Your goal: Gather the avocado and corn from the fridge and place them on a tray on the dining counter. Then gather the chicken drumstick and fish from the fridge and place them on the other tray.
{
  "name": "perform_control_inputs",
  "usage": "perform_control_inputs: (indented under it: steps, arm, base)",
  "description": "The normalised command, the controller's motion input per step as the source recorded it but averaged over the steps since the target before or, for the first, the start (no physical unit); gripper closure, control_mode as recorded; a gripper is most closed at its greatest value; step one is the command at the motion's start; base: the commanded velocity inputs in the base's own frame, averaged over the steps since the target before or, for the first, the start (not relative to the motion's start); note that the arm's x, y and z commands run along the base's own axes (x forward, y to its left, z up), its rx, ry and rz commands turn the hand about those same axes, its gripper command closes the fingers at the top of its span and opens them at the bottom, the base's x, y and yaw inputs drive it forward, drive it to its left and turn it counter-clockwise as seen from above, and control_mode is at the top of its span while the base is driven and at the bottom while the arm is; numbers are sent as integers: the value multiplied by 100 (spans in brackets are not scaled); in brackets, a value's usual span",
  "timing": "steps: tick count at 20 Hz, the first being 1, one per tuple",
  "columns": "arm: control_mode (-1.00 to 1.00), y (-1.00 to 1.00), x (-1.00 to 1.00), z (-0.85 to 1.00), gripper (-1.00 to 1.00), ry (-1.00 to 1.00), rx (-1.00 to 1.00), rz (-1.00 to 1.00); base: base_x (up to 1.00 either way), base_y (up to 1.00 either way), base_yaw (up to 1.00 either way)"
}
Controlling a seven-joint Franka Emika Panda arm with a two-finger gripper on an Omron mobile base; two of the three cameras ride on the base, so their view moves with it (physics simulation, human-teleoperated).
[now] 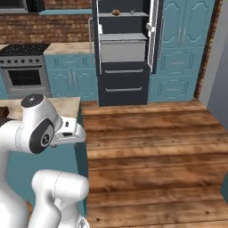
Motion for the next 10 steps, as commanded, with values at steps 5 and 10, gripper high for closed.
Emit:
perform_control_inputs:
  steps: [5,10]
  arm:
    - [100,0,0,0,-100,0,0,0]
    - [100,0,0,0,-100,0,0,0]
  base:
    - [51,-91,-5]
    - [100,-45,2]
